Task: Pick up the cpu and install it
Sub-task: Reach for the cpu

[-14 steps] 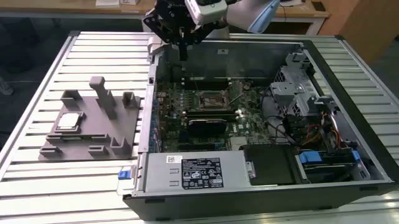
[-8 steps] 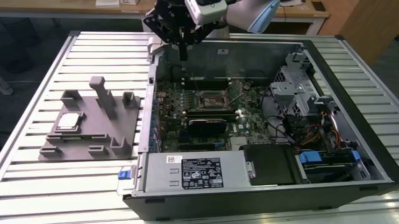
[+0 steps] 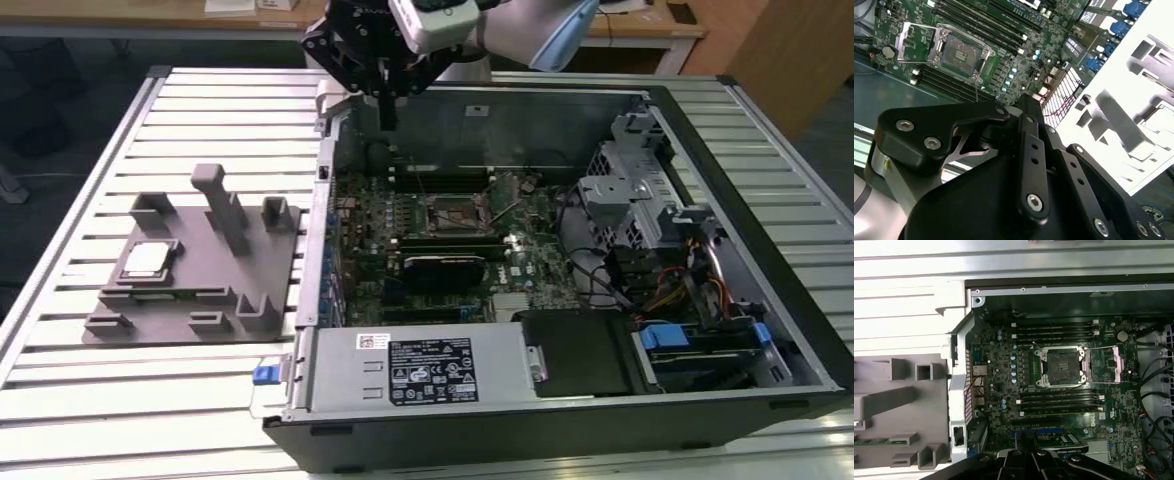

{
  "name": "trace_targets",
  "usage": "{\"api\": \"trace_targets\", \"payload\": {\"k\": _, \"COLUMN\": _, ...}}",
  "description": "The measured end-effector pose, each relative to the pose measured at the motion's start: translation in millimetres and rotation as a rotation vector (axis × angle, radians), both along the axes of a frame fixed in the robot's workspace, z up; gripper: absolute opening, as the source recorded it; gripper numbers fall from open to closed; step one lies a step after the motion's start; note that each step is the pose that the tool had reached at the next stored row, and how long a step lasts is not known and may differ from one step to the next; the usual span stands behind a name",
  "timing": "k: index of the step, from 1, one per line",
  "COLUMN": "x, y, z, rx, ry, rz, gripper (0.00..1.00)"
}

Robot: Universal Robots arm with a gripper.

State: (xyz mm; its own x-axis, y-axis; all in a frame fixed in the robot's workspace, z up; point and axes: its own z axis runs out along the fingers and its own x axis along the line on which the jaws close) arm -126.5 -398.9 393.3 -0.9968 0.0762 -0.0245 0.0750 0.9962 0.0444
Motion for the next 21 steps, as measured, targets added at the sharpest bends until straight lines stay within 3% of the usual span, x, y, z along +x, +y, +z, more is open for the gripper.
{"api": "trace_targets", "payload": {"k": 21, "x": -33.3, "y": 0.0, "z": 0.0, "rx": 0.0001, "ry": -0.0001, "rz": -0.001, "gripper": 0.11}}
